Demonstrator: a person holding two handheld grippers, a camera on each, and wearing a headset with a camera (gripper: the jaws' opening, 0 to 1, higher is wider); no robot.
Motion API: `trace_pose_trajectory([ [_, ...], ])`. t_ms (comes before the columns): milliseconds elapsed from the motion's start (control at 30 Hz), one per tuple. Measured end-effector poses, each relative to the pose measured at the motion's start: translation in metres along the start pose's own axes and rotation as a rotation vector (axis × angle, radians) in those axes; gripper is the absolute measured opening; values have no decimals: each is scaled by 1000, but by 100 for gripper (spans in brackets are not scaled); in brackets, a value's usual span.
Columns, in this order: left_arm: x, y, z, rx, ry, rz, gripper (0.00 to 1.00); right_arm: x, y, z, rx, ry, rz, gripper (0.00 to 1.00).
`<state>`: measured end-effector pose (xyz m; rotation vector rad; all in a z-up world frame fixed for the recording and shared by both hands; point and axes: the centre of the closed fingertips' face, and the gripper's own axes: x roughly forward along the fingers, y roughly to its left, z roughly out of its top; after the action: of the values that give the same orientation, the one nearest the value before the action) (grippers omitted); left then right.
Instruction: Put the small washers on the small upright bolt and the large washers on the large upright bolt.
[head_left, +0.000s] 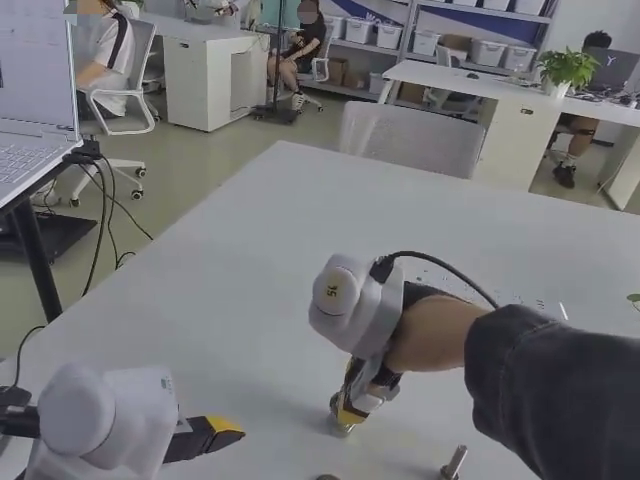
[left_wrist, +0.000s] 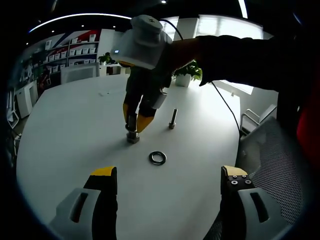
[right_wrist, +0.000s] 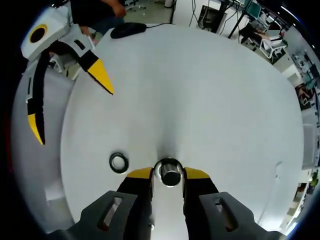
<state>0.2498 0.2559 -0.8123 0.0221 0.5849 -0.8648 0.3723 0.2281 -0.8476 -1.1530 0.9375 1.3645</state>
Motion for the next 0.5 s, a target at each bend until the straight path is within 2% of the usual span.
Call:
trace_pose_trajectory([
  [500,0,1,-2,-7,9,-1,85,17,0,-4,23,-6,11,23],
])
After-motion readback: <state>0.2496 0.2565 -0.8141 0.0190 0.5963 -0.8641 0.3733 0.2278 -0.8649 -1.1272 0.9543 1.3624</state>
